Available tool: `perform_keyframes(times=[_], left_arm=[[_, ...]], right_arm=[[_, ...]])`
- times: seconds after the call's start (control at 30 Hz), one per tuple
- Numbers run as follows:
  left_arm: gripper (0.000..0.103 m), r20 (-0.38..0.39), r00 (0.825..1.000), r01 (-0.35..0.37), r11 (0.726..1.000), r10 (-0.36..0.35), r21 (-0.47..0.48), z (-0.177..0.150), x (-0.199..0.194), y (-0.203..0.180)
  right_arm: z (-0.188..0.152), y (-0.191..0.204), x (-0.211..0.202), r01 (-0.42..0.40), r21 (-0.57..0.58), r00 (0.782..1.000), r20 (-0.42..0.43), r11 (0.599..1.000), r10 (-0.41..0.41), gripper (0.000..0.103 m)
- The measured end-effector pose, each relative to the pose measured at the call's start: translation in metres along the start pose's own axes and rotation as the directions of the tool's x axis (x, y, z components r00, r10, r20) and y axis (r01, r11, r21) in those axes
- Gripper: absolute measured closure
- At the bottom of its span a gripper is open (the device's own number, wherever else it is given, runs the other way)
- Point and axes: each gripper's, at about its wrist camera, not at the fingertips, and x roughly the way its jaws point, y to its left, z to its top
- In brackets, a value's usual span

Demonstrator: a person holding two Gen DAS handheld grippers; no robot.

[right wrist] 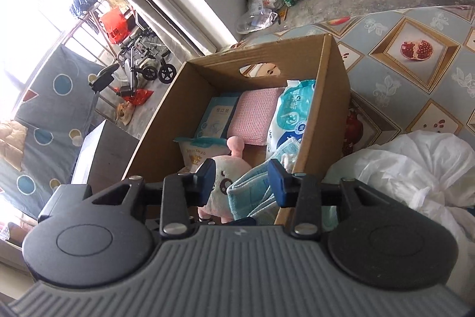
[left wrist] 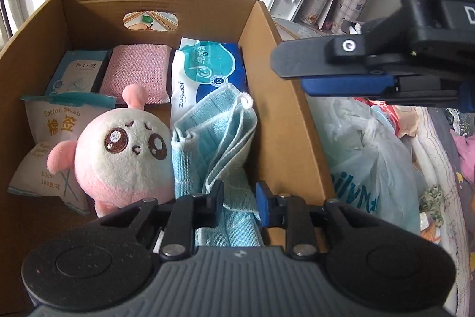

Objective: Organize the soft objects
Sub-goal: 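Move the right gripper back over the bed toward the yogurt cup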

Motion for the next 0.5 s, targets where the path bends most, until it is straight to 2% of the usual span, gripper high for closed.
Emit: perform_keyframes(times=[0.13,0.3,0.33,0.4,0.5], left_arm=[[0.075,0.032,0.999,0.011,0.999,-0.010,-0.030,0.003,-0.010,0.004],[0.049,0.129,0.991,-0.029,0.999,0.033,-0.029,0.002,-0.039,0.000],[0.046,0.155,0.987,-0.039,0.999,0.043,-0.026,0.003,-0.045,-0.001],[0.033,0.194,0.979,-0.064,0.998,0.067,-0.023,0.001,-0.057,-0.007],[0.023,0.256,0.962,-0.105,0.994,0.100,0.009,-0.004,-0.078,-0.024]], right_arm=[[0.001,-0.010,-0.011,0.005,0.016,1.000,0.020,1.000,-0.006,0.062],[-0.008,-0.017,-0.024,0.003,0.039,0.999,0.053,0.999,-0.005,0.052],[-0.012,-0.018,-0.027,-0.001,0.040,0.998,0.060,0.999,-0.001,0.051],[-0.020,-0.018,-0.032,-0.006,0.045,0.997,0.072,0.999,0.003,0.047],[-0.030,-0.021,-0.044,-0.007,0.051,0.995,0.095,0.999,0.002,0.038]])
